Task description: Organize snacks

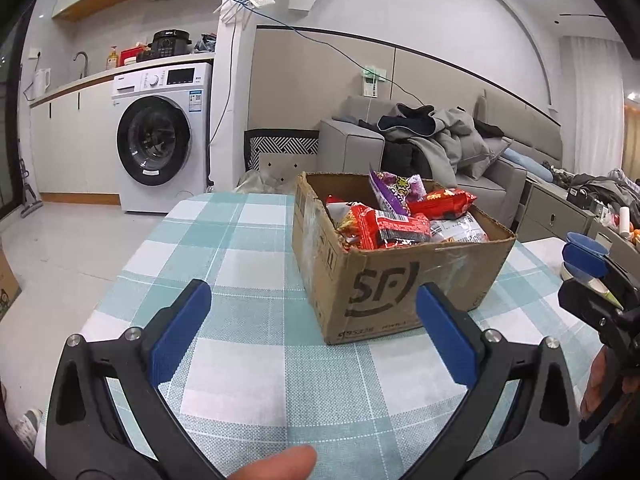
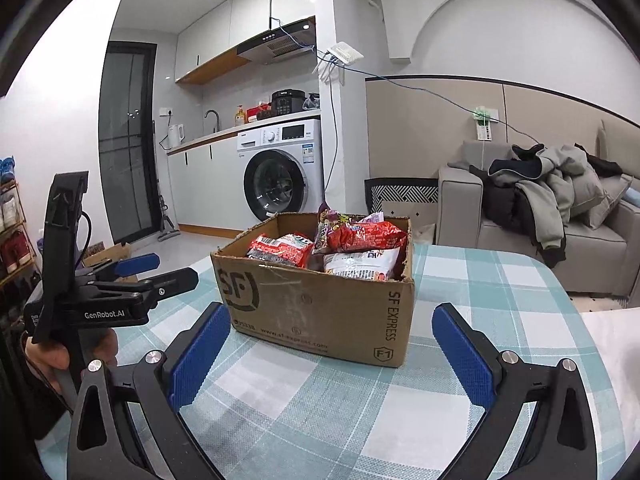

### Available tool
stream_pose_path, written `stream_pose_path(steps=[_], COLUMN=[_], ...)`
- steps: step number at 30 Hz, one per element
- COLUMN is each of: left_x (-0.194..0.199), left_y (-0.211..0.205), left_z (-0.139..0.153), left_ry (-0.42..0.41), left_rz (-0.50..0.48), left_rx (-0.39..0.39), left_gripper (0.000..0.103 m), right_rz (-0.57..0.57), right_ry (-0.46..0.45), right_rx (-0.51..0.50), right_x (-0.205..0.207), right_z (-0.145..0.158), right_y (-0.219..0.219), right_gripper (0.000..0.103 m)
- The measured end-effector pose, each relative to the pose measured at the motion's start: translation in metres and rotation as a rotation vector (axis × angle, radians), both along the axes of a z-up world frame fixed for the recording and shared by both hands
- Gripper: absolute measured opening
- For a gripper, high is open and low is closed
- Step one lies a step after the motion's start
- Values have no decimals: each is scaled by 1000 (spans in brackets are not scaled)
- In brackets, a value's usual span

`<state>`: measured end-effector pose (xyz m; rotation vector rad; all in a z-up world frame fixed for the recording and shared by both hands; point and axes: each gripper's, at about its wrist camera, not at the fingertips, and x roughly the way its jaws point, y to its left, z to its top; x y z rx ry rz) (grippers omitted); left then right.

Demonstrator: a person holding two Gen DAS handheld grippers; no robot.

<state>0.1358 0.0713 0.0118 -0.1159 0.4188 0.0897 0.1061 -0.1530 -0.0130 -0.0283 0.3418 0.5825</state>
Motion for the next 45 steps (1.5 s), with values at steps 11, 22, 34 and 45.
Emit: stream_pose_path(steps=[11,22,34,45], left_x=[-2,-4,-4,-4], left_y=[-12,-12,-12,-11], left_z=[-3,-2,-2,-2], left_ry=[-21,-25,-24,-24], left_rz=[5,3,2,2], left_rx=[55,60,59,59], left_gripper=[102,102,102,102], right_rz=[-31,-46,-43,-43], right_ry=[-2,-21,-24,-22], right_rx=[31,36,30,29], right_x=[0,-4,-4,-4], right_z=[-4,-3,-4,-4], right_y=[-6,-11,-8,-8], right_gripper=[103,103,103,103])
